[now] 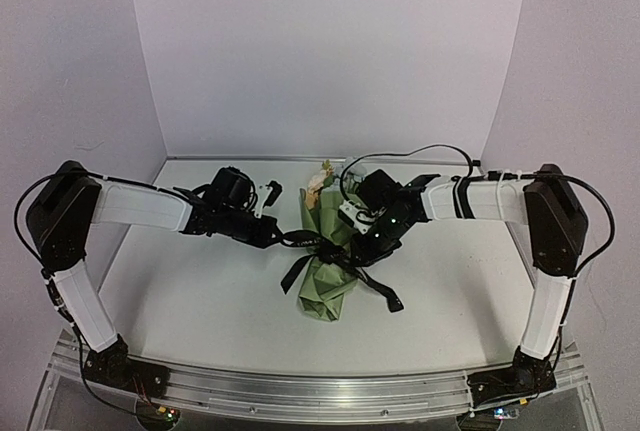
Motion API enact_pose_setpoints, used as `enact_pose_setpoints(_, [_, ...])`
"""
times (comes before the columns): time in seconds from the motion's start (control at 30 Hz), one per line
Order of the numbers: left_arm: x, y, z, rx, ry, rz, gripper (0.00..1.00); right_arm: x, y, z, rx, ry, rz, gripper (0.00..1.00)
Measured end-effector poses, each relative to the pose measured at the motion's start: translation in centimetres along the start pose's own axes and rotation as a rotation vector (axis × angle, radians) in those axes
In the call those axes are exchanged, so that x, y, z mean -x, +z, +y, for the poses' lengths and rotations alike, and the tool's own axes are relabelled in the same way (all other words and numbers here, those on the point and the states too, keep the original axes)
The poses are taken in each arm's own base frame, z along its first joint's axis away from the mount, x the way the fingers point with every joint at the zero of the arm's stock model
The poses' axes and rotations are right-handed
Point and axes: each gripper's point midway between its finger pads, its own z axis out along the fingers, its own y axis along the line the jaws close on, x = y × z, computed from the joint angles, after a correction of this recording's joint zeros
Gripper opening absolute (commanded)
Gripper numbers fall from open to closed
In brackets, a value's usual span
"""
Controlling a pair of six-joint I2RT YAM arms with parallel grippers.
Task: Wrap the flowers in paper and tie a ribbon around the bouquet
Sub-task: Tie the half-tied ribbon around the folded bouquet.
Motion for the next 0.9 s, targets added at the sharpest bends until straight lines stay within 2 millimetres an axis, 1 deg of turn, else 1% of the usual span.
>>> enact_pose_setpoints(0.07, [0.0, 0.1, -0.1, -0.004, 0.000, 0.004, 0.00, 0.2, 0.2, 0.0, 0.001, 0.004, -0.003, 0.03])
enact_pose_setpoints(0.13, [0.0, 0.2, -0.1, -0.008, 0.001, 0.009, 0.00, 0.2, 0.2, 0.0, 0.001, 0.011, -0.003, 0.00])
enact_pose_setpoints(0.2, [0.2, 0.3, -0.2, -0.010, 0.002, 0.010, 0.00, 0.2, 0.2, -0.1, -0.004, 0.011, -0.002, 0.00])
enact_pose_setpoints(0.33, [1.2, 0.3, -0.5, -0.015, 0.006, -0.007, 0.00, 0.0, 0.2, -0.6, -0.031, 0.015, 0.001, 0.00])
enact_pose_setpoints(0.47, [2.3, 0.5, -0.7, -0.019, 0.011, -0.024, 0.00, -0.6, -0.4, -1.3, -0.073, 0.016, 0.012, 0.00])
enact_pose_setpoints(0.5, [2.6, 0.6, -0.8, -0.020, 0.012, -0.028, 0.02, -0.8, -0.6, -1.5, -0.085, 0.016, 0.016, 0.00])
enact_pose_setpoints(0.7, [3.8, 1.4, -1.1, -0.033, 0.017, -0.038, 0.17, -1.3, -1.2, -2.1, -0.124, 0.017, 0.030, 0.00])
enact_pose_setpoints(0.8, [4.2, 1.9, -1.3, -0.050, 0.014, -0.035, 0.29, -1.5, -1.2, -2.2, -0.129, 0.020, 0.038, 0.00])
enact_pose_setpoints(0.87, [4.3, 2.3, -1.4, -0.059, 0.006, -0.034, 0.41, -1.6, -1.2, -2.2, -0.132, 0.024, 0.042, 0.00])
enact_pose_setpoints(0.9, [4.3, 2.3, -1.5, -0.062, 0.004, -0.031, 0.46, -1.7, -1.2, -2.3, -0.134, 0.025, 0.043, 0.00])
